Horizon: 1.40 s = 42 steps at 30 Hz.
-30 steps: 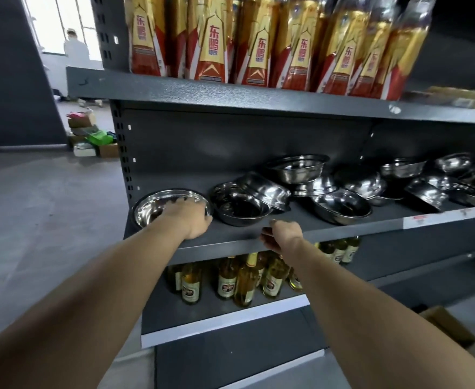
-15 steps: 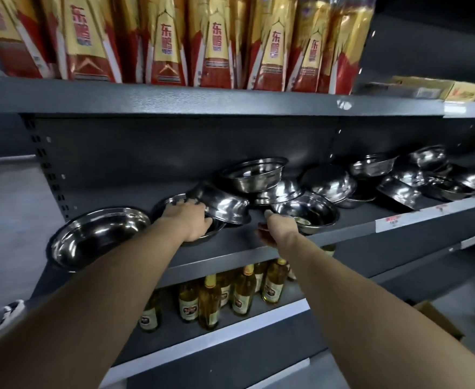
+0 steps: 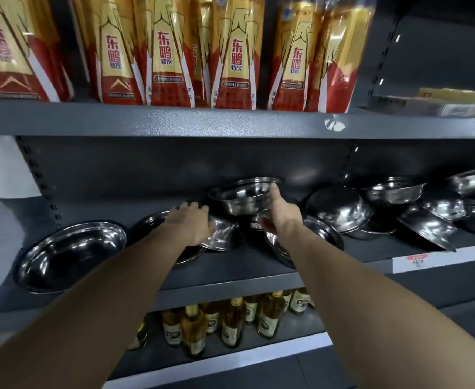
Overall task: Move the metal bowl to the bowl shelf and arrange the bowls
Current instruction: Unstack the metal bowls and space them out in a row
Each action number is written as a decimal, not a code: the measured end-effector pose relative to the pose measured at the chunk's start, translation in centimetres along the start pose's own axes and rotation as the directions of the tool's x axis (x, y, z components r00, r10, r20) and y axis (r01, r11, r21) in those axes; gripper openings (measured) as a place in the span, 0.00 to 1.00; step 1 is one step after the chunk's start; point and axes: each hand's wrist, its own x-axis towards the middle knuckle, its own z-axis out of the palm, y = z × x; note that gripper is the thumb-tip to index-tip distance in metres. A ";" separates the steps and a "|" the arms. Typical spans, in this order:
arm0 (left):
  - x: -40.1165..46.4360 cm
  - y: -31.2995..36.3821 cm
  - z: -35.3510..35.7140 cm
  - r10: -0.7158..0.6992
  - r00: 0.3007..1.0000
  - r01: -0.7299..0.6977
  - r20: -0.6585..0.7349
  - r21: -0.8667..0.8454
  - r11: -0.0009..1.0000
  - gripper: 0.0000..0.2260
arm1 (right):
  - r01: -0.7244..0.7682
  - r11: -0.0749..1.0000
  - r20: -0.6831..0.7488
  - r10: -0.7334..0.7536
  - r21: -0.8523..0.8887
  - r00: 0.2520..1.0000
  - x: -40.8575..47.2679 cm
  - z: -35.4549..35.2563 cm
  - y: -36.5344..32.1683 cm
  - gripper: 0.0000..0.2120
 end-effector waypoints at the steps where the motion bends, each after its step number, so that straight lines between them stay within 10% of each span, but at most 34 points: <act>1: 0.1 0.0 0.0 -0.005 1.000 0.005 -0.001 0.004 1.000 0.26 | 0.016 0.999 -0.017 -0.017 -0.035 1.000 0.3 0.2 -0.2 0.35; 18: -0.6 -2.9 -0.6 -0.046 0.999 0.045 -0.024 -0.031 0.999 0.23 | 0.074 0.981 -0.193 -0.108 -0.178 0.975 0.0 2.6 -0.9 0.11; 30: -1.5 -5.1 -0.4 -0.074 0.988 0.056 -0.136 -0.131 0.990 0.24 | 0.098 0.989 -0.344 -0.130 -0.110 0.930 -2.0 3.0 -0.3 0.16; 42: -7.0 -13.5 -0.1 -0.225 0.954 0.188 -0.199 -0.189 0.964 0.30 | 0.058 0.981 -0.053 -0.049 0.185 0.997 -7.4 12.2 0.6 0.08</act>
